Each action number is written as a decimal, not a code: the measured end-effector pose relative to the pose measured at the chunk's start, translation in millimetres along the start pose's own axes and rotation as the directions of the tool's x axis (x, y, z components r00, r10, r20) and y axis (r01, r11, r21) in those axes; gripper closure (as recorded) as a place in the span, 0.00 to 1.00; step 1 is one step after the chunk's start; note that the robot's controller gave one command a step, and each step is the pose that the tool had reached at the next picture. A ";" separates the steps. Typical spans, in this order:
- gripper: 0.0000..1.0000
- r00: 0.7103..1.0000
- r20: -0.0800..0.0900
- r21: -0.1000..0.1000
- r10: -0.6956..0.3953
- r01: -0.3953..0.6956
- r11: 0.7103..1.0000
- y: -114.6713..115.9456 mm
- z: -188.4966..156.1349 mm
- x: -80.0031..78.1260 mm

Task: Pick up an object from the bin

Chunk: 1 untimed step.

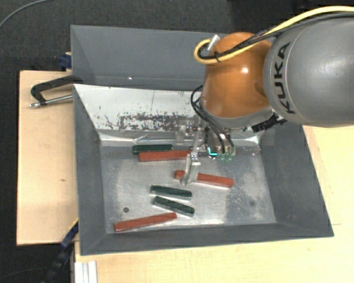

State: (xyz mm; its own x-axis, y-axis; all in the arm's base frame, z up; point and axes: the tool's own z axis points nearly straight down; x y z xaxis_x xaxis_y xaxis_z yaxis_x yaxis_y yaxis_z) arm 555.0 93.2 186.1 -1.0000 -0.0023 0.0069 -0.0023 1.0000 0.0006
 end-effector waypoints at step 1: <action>0.00 0.943 0.002 0.000 0.334 -0.334 0.943 -54.1 82.1 0.9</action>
Offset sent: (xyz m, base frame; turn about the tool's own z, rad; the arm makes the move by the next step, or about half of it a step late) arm -0.0005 -0.0536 -0.0808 0.3400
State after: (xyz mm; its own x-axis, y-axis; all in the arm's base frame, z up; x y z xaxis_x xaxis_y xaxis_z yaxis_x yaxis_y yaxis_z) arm 553.6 39.1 104.0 -0.9434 0.3315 0.0051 0.3315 0.9434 -0.0021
